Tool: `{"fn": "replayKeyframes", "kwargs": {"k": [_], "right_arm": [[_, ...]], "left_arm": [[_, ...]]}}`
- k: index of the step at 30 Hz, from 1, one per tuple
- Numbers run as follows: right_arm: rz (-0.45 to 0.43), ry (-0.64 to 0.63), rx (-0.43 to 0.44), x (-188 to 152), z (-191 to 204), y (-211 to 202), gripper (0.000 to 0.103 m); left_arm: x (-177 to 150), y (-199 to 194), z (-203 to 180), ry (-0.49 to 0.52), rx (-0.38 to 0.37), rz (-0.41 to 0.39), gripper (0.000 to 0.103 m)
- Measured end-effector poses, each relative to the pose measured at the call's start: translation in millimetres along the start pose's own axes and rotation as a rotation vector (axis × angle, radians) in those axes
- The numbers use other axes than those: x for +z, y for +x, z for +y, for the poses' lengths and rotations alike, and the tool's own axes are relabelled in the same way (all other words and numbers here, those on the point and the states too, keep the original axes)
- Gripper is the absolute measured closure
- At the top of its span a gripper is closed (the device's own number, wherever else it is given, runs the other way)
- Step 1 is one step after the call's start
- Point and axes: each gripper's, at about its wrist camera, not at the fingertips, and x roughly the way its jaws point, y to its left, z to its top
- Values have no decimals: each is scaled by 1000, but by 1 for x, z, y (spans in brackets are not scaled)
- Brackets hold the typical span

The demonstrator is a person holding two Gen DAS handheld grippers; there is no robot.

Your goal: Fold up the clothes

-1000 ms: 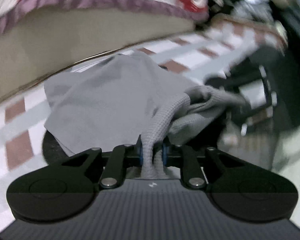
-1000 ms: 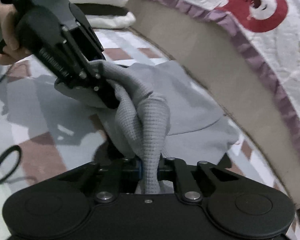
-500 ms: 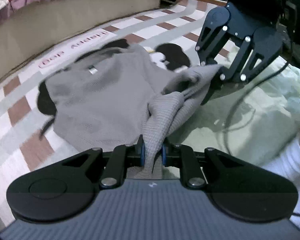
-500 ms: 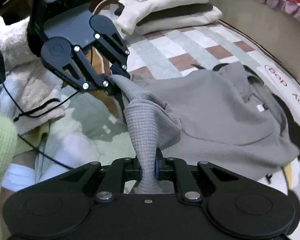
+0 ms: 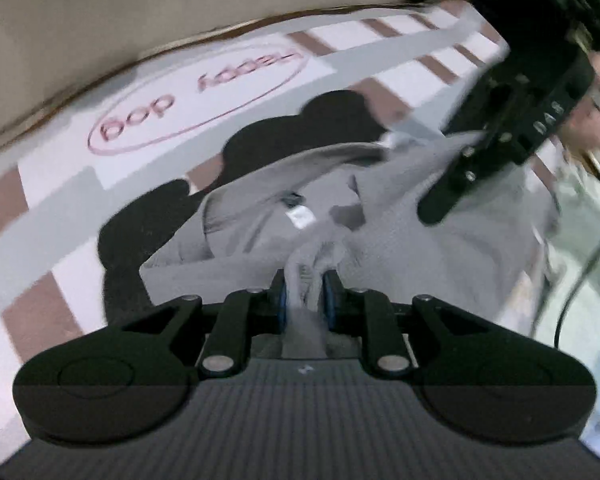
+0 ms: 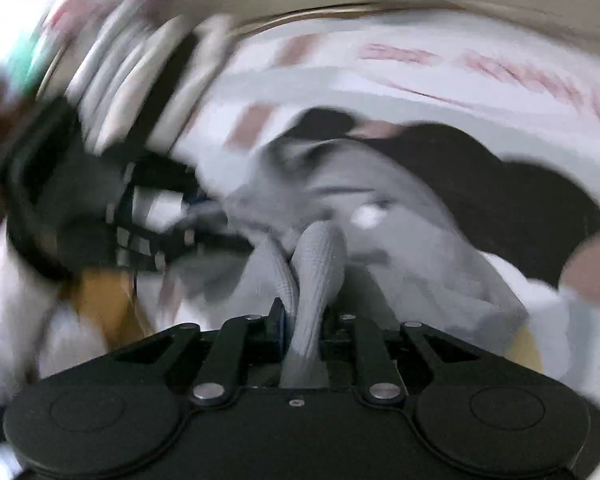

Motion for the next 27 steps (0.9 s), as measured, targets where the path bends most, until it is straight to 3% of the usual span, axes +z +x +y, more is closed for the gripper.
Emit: {"fn": "replayKeyframes", "kwargs": {"k": [3,5,8,10,12,15,17,22,24,26,27], "right_arm": [[-99,139,34,-6,-31,1,77],[-172,221,42,-13,-48,-5,60],[-314,267,99,-37,-60,-25,55],[-428,290,128,-60,-59,-37,52],[-561,327,144,-88,-54,-49,50],[-693,343,172,-121,-41,-61,50],[-716,295,151,-137,-25,-60,50],[-687,123,-3,-158,7,-47,46],[-663,75,-70,-160,15,-36,45],[-666,52,-154,-165,11,-28,45],[-675,39,-179,-165,8,-22,45]], "left_arm": [[1,3,10,-55,38,-60,86],[0,3,15,-89,63,-98,86],[-11,-14,25,-178,37,-181,86],[-27,-34,30,-257,39,-271,79],[-46,-53,31,-340,118,-356,68],[-83,-75,31,-442,136,-437,67],[-104,-84,28,-488,134,-470,64],[-117,-59,3,-388,61,-404,61],[-115,-47,-5,-355,58,-399,48],[-114,-35,-10,-348,76,-403,49],[-113,-30,-13,-335,84,-405,55]]}}
